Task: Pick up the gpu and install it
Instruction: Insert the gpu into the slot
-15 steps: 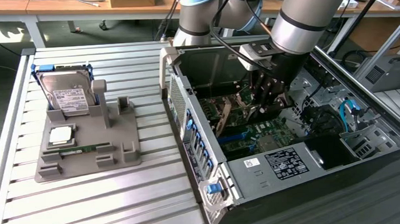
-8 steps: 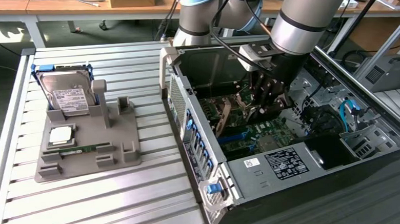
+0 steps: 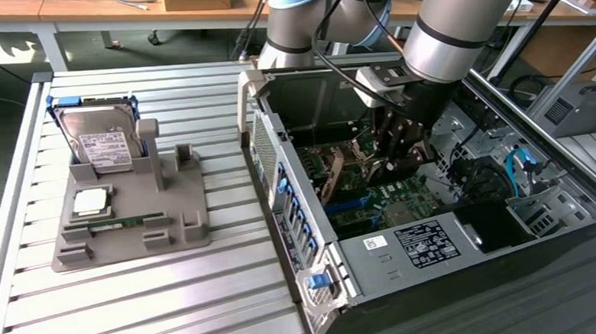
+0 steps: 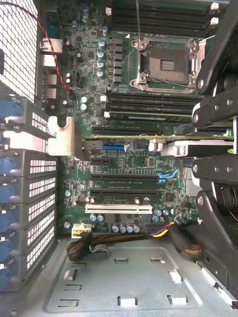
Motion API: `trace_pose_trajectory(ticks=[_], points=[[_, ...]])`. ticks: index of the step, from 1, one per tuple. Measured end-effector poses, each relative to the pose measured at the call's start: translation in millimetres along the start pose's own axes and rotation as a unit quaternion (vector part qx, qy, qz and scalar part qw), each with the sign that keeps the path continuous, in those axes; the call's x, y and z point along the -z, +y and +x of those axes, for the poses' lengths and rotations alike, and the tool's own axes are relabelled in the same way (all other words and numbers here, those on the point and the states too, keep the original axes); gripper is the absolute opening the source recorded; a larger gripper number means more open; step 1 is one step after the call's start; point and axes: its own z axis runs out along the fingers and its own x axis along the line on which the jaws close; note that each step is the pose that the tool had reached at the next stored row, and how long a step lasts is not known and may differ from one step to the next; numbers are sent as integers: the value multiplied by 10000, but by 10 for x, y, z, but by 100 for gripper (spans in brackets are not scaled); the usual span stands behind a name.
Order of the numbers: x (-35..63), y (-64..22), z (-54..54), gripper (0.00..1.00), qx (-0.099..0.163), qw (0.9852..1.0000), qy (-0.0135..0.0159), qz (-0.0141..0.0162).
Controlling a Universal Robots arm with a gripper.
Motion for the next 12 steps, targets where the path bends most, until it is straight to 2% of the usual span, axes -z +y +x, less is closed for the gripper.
trace_pose_trajectory(ticks=[12], points=[[-6, 27, 29, 27, 0, 10000, 0, 0]])
